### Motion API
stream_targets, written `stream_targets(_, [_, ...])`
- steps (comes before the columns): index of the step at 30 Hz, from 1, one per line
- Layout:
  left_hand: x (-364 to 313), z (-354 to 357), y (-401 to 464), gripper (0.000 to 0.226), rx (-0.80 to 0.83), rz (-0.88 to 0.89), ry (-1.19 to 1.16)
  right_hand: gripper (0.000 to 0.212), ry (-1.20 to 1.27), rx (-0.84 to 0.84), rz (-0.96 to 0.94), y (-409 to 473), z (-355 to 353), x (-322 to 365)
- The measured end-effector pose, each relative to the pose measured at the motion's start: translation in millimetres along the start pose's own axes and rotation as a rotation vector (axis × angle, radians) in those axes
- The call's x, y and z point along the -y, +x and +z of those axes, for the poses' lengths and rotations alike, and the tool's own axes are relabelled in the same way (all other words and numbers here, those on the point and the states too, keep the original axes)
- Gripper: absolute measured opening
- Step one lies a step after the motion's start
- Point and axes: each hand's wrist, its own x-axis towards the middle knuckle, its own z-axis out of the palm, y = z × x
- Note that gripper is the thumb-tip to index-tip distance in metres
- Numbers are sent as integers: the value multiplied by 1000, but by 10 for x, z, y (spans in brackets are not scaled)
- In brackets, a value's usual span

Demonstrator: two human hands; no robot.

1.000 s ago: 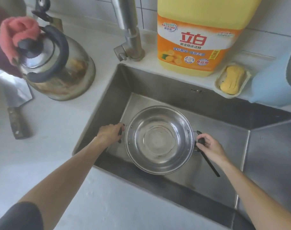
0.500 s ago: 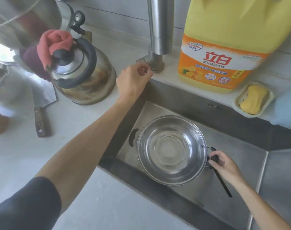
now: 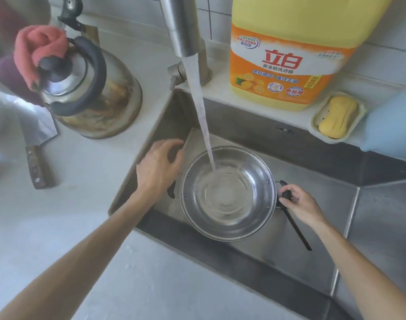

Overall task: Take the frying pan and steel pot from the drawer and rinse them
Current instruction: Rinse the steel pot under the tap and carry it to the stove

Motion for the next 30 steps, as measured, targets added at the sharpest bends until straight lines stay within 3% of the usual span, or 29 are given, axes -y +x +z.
stream_targets(3, [327,217,-229,46,535,-235,239,15,-14,3,0,20,0,7])
stream_targets(5, [488,333,-200,43,670,-341,157,14,-14,-8,-3,29,12,27])
stream_targets(8, [605,432,-159,29,665,-380,-120,14,-9,-30,7,63,51,-12])
stream_targets(11, [573,366,-114,19,487,-271,-253,16,-1,-21,40,101,83,-68])
stream_targets(15, [322,39,-56,16,288,-35,-7,17,71,97,152,28,177,-151])
stream_targets(18, [119,-336,-97,14,245,19,16,18,254,189,230,-10,174,-127])
stream_targets(21, [213,-519,-143,21,419,-94,-75,21,182,120,171,58,-36,141])
stream_targets(26, [602,-177,-318,11,853,-212,-36,18,-132,5,-118,146,-459,949])
stream_targets(28, [668,14,-393,6,920,-186,-14,20,-212,-19,-249,45,-528,1174])
stream_targets(30, [724,141,-412,8,848,-145,43,19,-208,-43,-357,-103,-548,1236])
